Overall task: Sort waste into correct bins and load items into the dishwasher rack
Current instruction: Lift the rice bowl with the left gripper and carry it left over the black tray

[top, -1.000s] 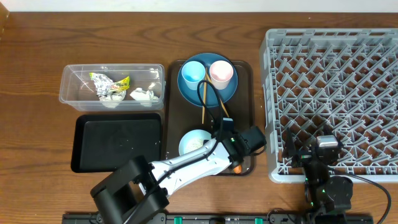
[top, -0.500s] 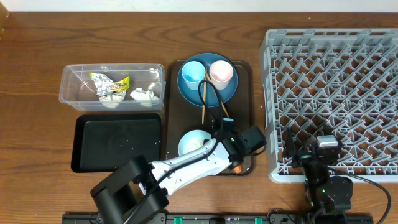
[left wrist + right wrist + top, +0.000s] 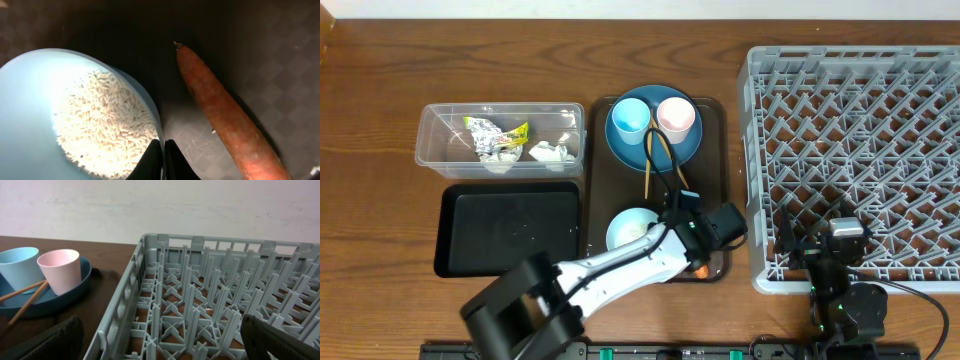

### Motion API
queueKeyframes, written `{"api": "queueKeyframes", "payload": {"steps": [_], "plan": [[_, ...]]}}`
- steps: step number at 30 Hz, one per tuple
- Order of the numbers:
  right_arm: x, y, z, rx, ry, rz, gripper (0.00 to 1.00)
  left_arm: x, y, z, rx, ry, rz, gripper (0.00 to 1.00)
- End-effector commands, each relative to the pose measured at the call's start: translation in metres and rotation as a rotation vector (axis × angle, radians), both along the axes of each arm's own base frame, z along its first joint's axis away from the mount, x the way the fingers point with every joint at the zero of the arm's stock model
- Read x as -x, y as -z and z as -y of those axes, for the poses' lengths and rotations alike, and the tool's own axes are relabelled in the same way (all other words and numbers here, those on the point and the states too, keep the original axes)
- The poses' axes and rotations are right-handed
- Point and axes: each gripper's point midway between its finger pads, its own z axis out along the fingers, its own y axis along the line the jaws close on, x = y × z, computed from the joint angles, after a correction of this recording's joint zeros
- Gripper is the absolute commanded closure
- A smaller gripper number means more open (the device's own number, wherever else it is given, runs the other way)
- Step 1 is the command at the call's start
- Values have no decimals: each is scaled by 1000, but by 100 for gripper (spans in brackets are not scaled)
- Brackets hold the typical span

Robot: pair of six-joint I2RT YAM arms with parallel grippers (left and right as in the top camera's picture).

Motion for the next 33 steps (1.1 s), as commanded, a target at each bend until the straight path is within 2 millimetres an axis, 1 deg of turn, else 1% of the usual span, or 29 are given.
{"api": "queueKeyframes", "payload": {"steps": [1,6,9,12,17,22,25,29,33], "plan": [[0,2,5,11,20,-5,1,0,-22,-1,44,19,28,94],[0,2,5,11,20,-5,1,-1,-45,1,99,52,59,94],[0,2,5,11,20,-5,1,-2,-56,-4,118,39,71,93],[0,2,5,11,20,-5,1,-5,-63,-16,116,14,72,94],[0,2,5,11,20,-5,1,-11,-75,-40,104,-16,63,94],[0,2,5,11,20,-5,1,-19,-89,-52,189,-26,33,94],[0,2,5,11,20,-5,1,-28,-100,-67,224,-64,47,94],[0,2,5,11,20,-5,1,-37,-113,-94,238,-121,68,94],[0,2,5,11,20,-5,1,-43,-121,-126,234,-193,80,94]]}}
